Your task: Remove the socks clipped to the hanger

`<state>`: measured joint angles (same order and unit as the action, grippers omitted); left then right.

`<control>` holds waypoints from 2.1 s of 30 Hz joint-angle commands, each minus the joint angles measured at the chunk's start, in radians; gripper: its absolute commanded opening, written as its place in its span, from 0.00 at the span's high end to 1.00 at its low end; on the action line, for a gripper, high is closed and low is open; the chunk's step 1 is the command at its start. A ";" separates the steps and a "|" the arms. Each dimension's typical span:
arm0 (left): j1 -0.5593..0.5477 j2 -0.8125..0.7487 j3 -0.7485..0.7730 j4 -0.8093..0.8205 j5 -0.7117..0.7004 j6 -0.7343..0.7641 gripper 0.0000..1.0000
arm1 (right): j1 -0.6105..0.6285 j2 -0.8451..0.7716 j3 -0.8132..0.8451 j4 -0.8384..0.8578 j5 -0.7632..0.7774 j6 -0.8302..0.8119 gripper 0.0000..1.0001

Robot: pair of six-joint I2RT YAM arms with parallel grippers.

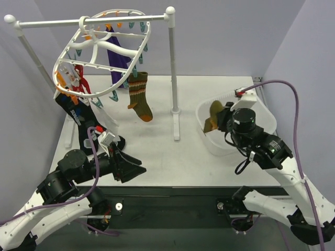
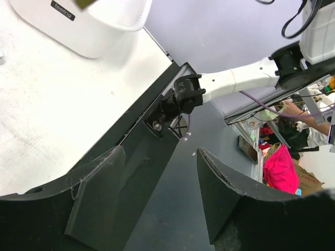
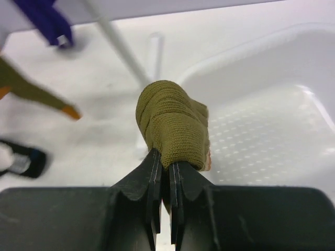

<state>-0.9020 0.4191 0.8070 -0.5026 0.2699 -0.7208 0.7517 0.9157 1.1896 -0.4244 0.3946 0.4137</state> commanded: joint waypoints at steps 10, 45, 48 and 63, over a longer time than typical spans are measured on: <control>-0.005 -0.019 0.083 -0.071 -0.122 0.004 0.34 | -0.538 0.163 0.010 -0.140 -0.163 -0.088 0.63; -0.005 -0.174 0.064 -0.140 -0.270 -0.029 0.39 | -0.100 1.015 0.301 0.923 -0.980 -0.248 0.09; -0.005 -0.186 0.061 -0.145 -0.274 -0.026 0.39 | -0.097 1.057 0.323 0.949 -1.027 -0.205 0.19; -0.006 -0.146 0.069 -0.171 -0.325 -0.037 0.38 | 0.081 0.836 0.350 0.534 -0.785 -0.001 1.00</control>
<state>-0.9028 0.2447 0.8616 -0.6827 -0.0265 -0.7509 0.7727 1.8996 1.4864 0.2813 -0.4824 0.3302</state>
